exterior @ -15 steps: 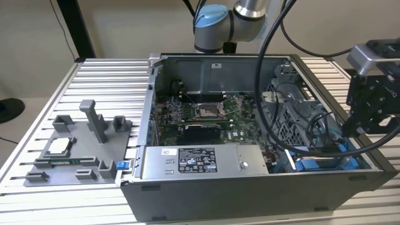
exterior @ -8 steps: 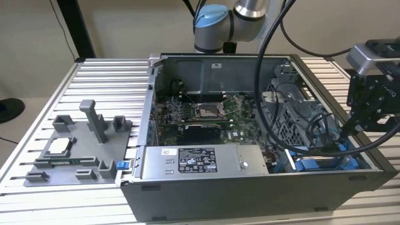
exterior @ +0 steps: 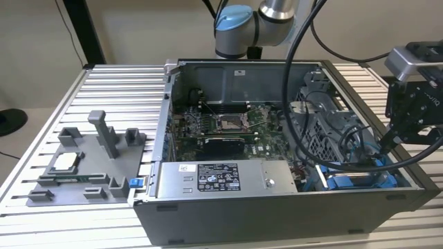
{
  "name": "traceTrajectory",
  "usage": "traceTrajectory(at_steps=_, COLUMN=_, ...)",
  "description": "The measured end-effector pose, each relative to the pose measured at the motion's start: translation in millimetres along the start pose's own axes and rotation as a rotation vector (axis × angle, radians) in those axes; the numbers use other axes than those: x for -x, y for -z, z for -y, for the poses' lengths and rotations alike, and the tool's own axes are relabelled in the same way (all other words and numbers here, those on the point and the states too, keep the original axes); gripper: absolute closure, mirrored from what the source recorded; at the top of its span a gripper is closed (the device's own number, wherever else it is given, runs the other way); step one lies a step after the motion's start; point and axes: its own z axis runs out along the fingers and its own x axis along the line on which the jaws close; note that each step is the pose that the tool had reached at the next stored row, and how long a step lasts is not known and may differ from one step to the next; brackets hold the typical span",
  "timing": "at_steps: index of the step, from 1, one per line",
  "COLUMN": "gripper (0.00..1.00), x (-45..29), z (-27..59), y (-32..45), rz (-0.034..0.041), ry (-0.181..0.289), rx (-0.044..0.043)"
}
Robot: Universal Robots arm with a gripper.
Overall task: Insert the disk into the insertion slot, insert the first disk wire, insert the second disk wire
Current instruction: 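Insert the second disk wire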
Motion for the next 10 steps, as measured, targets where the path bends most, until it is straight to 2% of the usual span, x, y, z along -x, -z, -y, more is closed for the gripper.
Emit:
traceTrajectory(at_steps=2, gripper=1.00, x=0.0, z=0.1, y=0.1, rz=-0.0014, ry=-0.001, rx=0.0033)
traceTrajectory(at_steps=3, gripper=0.00, x=0.1, z=0.3, y=0.2, rz=-0.0027, ry=-0.001, rx=0.0050)
traceTrajectory(at_steps=6, gripper=0.00, x=0.2, z=1.9, y=0.1, rz=-0.0108, ry=-0.002, rx=0.0158)
traceTrajectory(at_steps=10, gripper=0.00, x=0.5, z=7.0, y=0.2, rz=-0.0295, ry=-0.004, rx=0.0369)
